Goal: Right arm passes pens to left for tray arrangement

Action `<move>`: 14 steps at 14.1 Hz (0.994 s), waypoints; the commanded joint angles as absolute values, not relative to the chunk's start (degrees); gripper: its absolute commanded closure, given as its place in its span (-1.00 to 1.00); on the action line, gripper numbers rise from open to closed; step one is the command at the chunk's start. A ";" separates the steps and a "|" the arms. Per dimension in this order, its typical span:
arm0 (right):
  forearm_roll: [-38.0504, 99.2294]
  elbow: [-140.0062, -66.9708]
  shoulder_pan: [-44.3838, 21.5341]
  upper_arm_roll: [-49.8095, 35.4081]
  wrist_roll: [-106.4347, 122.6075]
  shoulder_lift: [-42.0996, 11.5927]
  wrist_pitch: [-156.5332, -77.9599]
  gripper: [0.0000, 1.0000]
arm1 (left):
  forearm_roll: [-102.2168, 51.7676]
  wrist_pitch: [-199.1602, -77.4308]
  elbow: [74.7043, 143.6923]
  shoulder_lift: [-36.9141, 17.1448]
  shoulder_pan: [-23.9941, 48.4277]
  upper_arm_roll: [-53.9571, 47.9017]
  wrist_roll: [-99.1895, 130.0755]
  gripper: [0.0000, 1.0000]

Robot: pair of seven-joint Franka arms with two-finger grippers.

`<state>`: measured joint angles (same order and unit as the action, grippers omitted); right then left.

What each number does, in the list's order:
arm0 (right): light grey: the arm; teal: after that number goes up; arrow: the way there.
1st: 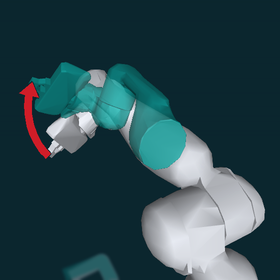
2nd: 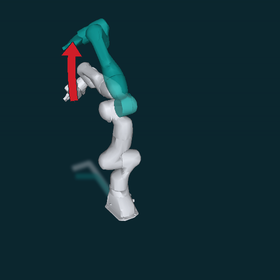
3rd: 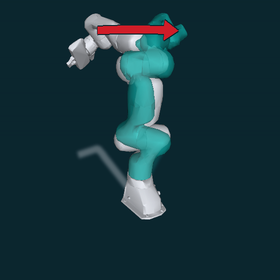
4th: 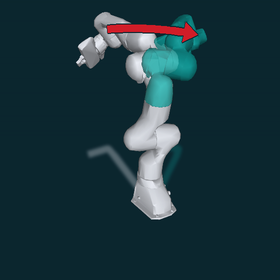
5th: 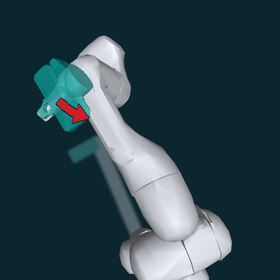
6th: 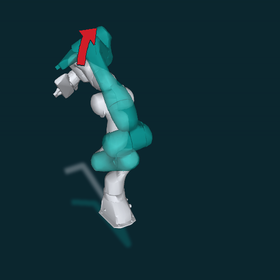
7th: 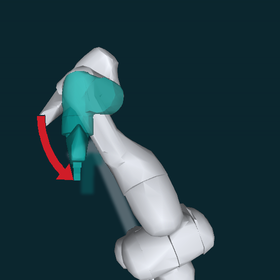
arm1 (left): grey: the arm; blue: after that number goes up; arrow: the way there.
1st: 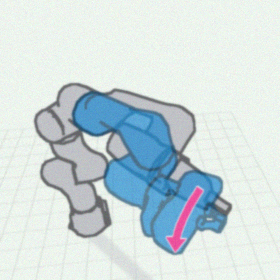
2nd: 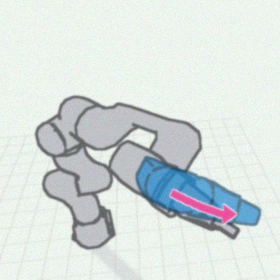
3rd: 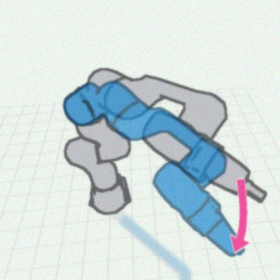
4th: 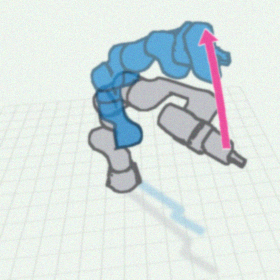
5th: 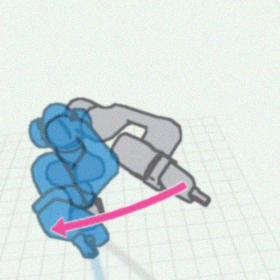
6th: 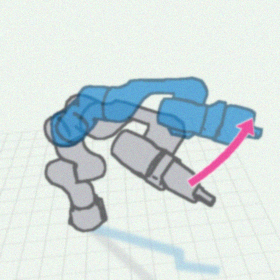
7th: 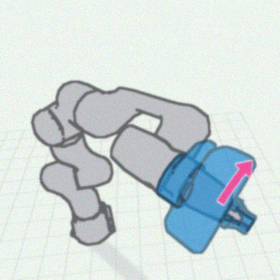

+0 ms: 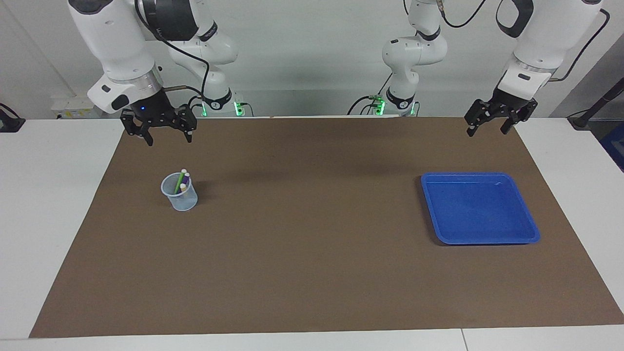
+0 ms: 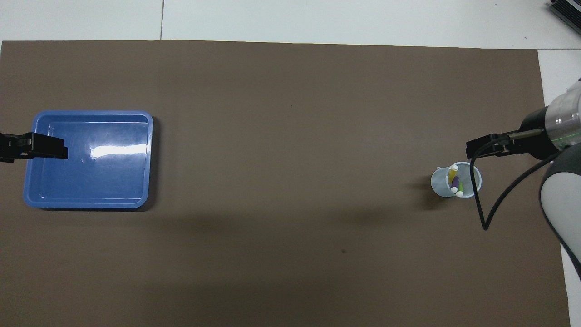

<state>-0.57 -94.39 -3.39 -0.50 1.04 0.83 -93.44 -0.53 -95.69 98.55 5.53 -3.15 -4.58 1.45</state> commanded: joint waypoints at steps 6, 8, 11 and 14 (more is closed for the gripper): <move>0.44 -95.01 -3.16 -0.70 0.26 1.23 -95.01 -1.00 | 0.79 -94.31 97.29 5.36 -2.72 -4.22 1.32 -1.00; 0.35 -95.01 -3.16 -0.79 0.53 1.41 -94.22 -1.00 | 0.79 -94.31 97.38 5.36 -3.07 -4.22 1.23 -1.00; 0.35 -94.48 -3.16 -1.05 0.62 1.41 -94.74 -1.00 | 0.79 -94.40 97.38 5.36 -3.08 -4.22 1.23 -1.00; 0.35 -96.66 -4.65 -1.14 0.79 2.81 -94.83 -1.00 | 0.79 -94.83 97.56 5.45 -3.08 -4.22 1.32 -1.00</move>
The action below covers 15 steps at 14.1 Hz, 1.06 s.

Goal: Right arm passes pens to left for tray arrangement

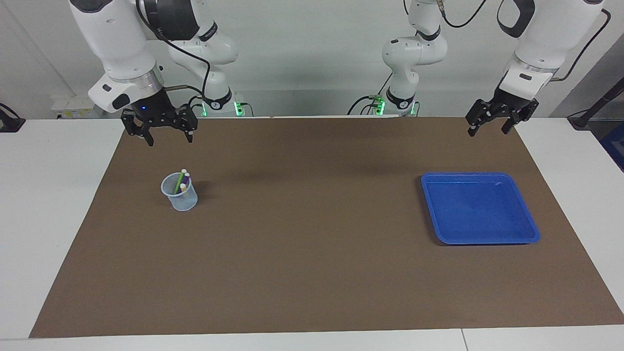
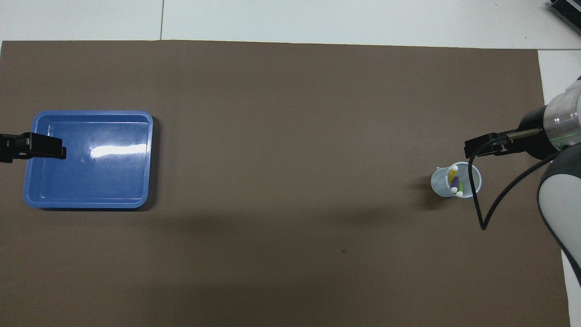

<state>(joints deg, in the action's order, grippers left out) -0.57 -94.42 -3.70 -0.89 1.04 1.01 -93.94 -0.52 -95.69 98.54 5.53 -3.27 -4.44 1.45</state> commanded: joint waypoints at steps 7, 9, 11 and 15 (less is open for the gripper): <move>1.32 -108.62 -3.52 -0.70 5.54 2.82 -108.01 -1.00 | 0.62 -94.22 98.00 5.71 -2.99 -4.22 1.67 -1.00; 1.32 -112.48 -1.16 -0.70 8.16 2.73 -111.78 -1.00 | 0.70 -95.01 98.00 5.71 -2.73 -4.22 1.50 -1.00; 1.32 -114.16 -0.53 -0.70 12.55 1.59 -114.60 -1.00 | 0.70 -94.84 98.00 5.71 -2.37 -4.31 1.75 -1.00; 1.32 -114.78 1.93 -0.70 15.12 -2.36 -118.64 -0.63 | 0.62 -94.92 99.49 6.32 -2.37 -4.31 1.67 -1.00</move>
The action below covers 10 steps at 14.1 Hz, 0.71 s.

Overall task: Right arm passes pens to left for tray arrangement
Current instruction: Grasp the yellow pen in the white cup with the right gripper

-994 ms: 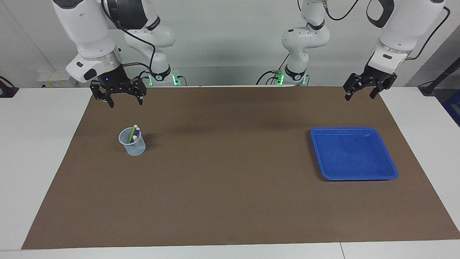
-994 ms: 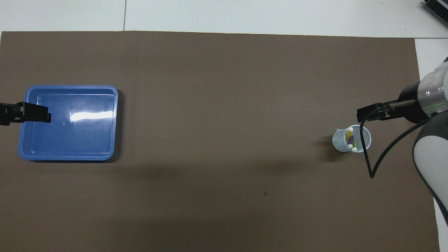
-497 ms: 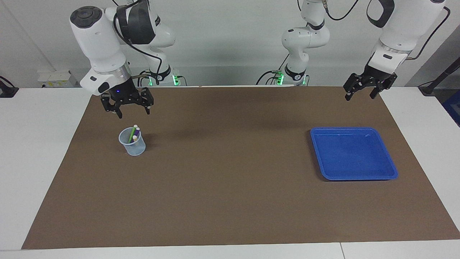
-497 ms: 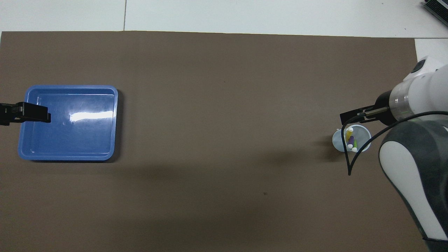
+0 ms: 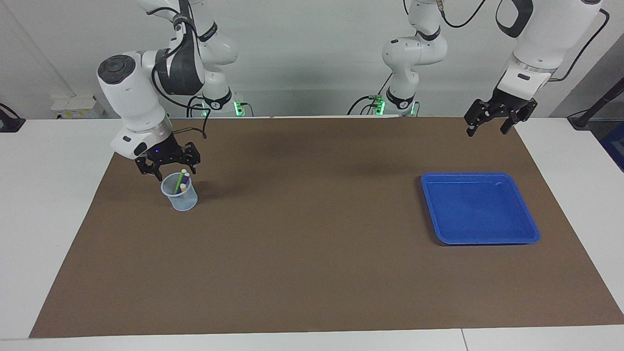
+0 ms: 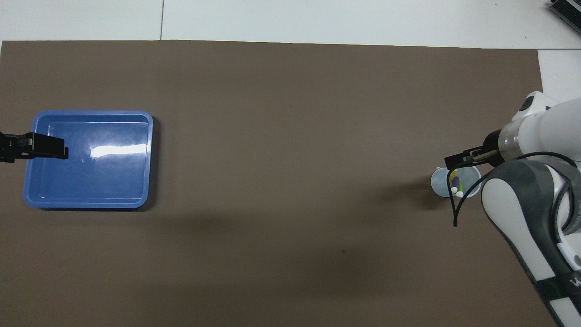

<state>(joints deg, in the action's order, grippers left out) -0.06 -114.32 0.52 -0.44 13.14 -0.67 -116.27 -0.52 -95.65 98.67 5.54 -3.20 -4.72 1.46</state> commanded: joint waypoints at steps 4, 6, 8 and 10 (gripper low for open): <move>1.32 -116.80 1.76 -0.70 15.38 -3.43 -120.85 -0.12 | 0.26 -94.22 99.84 6.50 -2.20 -4.39 1.50 -1.00; 1.41 -118.47 1.23 -0.70 14.59 -3.78 -122.59 -0.06 | -0.09 -94.39 100.28 6.59 -2.02 -4.48 1.58 -1.00; 1.41 -119.27 0.97 -0.70 14.59 -3.78 -123.49 -0.06 | -0.09 -95.01 102.29 7.73 -0.63 -4.92 2.28 -1.00; 1.41 -119.27 0.97 -0.70 14.68 -3.78 -123.49 -0.06 | -1.22 -97.36 105.45 9.04 1.75 -5.01 8.32 -1.00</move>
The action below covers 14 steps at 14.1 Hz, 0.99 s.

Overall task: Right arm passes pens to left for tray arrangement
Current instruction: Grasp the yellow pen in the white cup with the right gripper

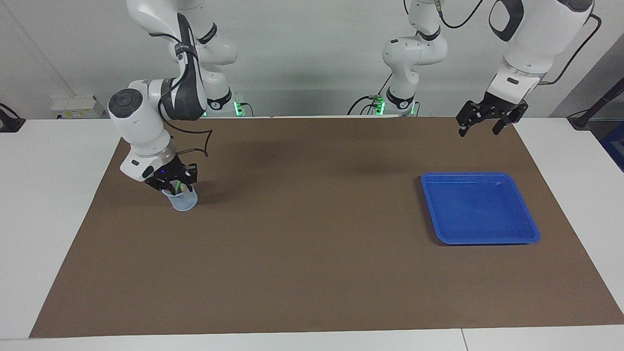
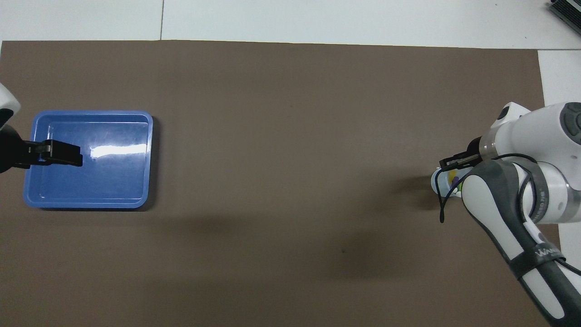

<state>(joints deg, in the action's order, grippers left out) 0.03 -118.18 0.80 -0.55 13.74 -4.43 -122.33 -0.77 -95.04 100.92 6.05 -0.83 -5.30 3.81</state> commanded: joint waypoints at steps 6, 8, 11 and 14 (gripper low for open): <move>1.41 -119.88 1.05 -0.70 14.94 -3.52 -122.70 0.67 | -8.52 -101.34 112.75 12.74 3.77 -5.01 15.54 -1.00; 1.32 -119.62 1.05 -0.70 15.20 -3.34 -121.38 1.00 | -12.28 -104.83 115.56 13.97 4.22 -5.01 20.36 -1.00; 1.32 -116.03 1.58 -0.70 18.27 -3.16 -117.53 1.00 | -15.03 -110.81 118.65 15.12 6.93 -5.01 28.01 -1.00; 1.06 -107.00 0.97 -1.14 19.69 -3.08 -108.06 1.00 | -18.27 -116.35 119.96 15.12 9.31 -5.01 36.71 -1.00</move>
<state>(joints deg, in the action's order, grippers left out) 0.03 -113.19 0.94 -0.57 17.69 -3.56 -114.67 -16.24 -112.21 116.98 13.14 7.28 -5.71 31.63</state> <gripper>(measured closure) 0.828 0.000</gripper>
